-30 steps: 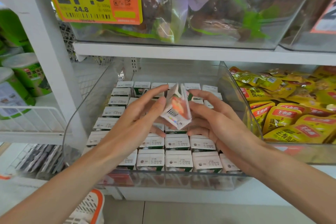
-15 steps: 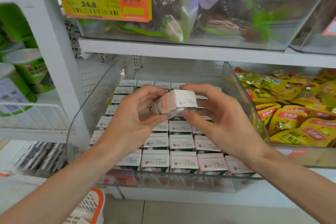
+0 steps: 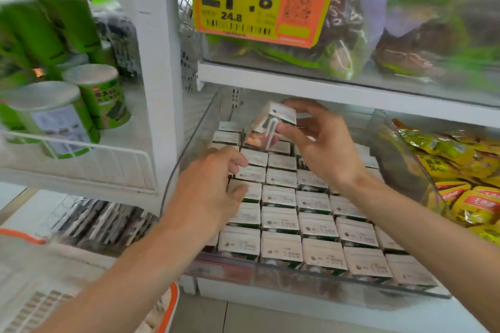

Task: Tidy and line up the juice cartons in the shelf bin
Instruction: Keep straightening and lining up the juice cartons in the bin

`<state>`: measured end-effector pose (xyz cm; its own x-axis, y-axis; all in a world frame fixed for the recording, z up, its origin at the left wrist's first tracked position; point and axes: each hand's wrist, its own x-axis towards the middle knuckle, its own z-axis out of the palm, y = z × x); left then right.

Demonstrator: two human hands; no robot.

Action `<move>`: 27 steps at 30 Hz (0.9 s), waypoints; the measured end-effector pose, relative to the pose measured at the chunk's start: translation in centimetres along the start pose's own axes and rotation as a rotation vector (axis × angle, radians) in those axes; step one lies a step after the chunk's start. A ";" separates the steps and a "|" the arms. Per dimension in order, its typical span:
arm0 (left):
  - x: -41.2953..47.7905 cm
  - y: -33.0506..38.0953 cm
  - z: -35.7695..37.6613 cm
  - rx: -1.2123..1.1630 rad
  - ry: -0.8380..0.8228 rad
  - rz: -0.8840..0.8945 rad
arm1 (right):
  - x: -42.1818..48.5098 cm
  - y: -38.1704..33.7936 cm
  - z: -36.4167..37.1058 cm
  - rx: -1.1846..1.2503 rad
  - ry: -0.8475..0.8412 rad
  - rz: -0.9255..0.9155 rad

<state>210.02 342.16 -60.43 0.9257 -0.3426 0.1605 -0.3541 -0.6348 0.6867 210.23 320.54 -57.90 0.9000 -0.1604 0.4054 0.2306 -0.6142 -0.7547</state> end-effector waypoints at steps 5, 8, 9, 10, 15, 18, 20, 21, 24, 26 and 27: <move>-0.5 0.0 -0.3 0.012 -0.034 0.005 | 2.5 0.6 1.2 -0.107 -0.102 -0.038; -0.4 0.2 -0.4 0.010 -0.030 0.000 | 3.4 1.0 1.1 -0.169 -0.167 -0.075; -0.4 0.2 -0.4 0.005 -0.026 -0.004 | 3.7 1.0 1.0 -0.190 -0.185 -0.083; -0.4 0.3 -0.4 -0.001 -0.023 -0.007 | 4.1 1.1 0.8 -0.220 -0.201 -0.096; -0.4 0.4 -0.4 0.003 -0.003 -0.011 | 4.8 1.3 1.4 -0.342 -0.325 -0.104; -0.4 0.3 -0.3 0.003 -0.001 -0.019 | 4.3 1.9 2.6 -0.393 -0.397 -0.086; -0.4 0.3 -0.2 0.005 0.003 -0.020 | 4.1 2.3 2.8 -0.391 -0.394 -0.095; -0.3 0.2 -0.2 0.006 0.005 -0.019 | 4.1 2.5 2.8 -0.390 -0.397 -0.097; -0.2 0.2 -0.1 0.006 0.012 -0.019 | 4.2 2.8 2.6 -0.377 -0.433 -0.057; -0.1 0.2 0.0 0.004 0.016 -0.022 | 4.6 2.7 2.9 -0.369 -0.419 -0.046; -0.1 0.2 0.0 0.004 0.017 -0.024 | 4.8 2.4 3.2 -0.363 -0.406 -0.058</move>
<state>209.84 342.04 -60.32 0.9360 -0.3154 0.1563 -0.3324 -0.6455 0.6876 216.32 320.75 -59.46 0.9767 0.1489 0.1547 0.2061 -0.8520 -0.4812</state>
